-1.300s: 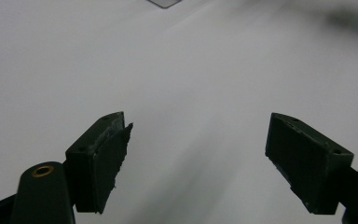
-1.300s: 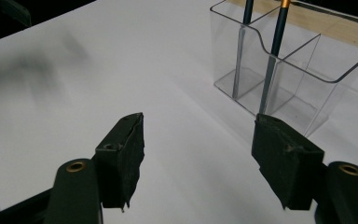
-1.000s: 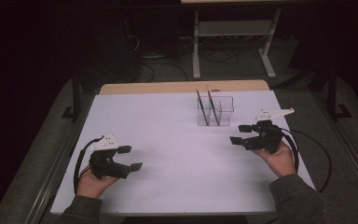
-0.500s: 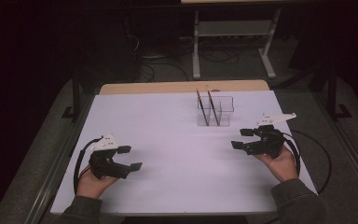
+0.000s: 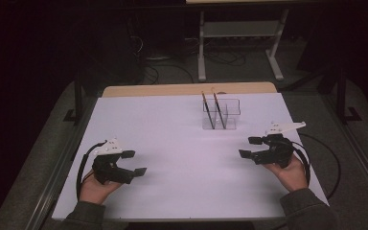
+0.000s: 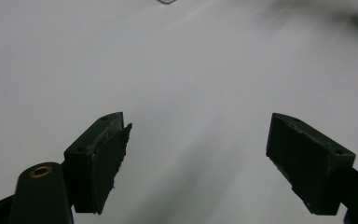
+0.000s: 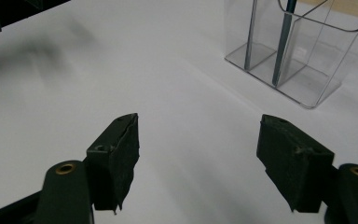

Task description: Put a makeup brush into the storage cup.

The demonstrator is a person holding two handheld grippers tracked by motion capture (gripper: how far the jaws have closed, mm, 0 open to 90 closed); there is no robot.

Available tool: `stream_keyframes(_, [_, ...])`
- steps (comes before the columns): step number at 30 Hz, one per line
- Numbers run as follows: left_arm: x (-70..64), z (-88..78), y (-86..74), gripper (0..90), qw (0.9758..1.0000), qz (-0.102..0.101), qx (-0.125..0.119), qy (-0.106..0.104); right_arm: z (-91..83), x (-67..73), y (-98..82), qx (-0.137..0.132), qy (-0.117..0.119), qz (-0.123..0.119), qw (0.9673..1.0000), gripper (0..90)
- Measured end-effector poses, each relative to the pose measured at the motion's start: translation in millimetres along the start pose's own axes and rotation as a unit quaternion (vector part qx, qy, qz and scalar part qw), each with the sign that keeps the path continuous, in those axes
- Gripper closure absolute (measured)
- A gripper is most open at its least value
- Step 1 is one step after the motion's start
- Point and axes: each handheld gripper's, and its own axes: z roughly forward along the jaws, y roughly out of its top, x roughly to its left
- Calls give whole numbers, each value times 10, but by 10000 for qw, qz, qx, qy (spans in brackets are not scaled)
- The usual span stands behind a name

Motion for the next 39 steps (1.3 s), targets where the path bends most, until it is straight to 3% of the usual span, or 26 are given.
stream_keyframes(39, [-8,48,-52,175,9999,-42,96,-53,-74,101,-301,-123,-41,189,9997,218])
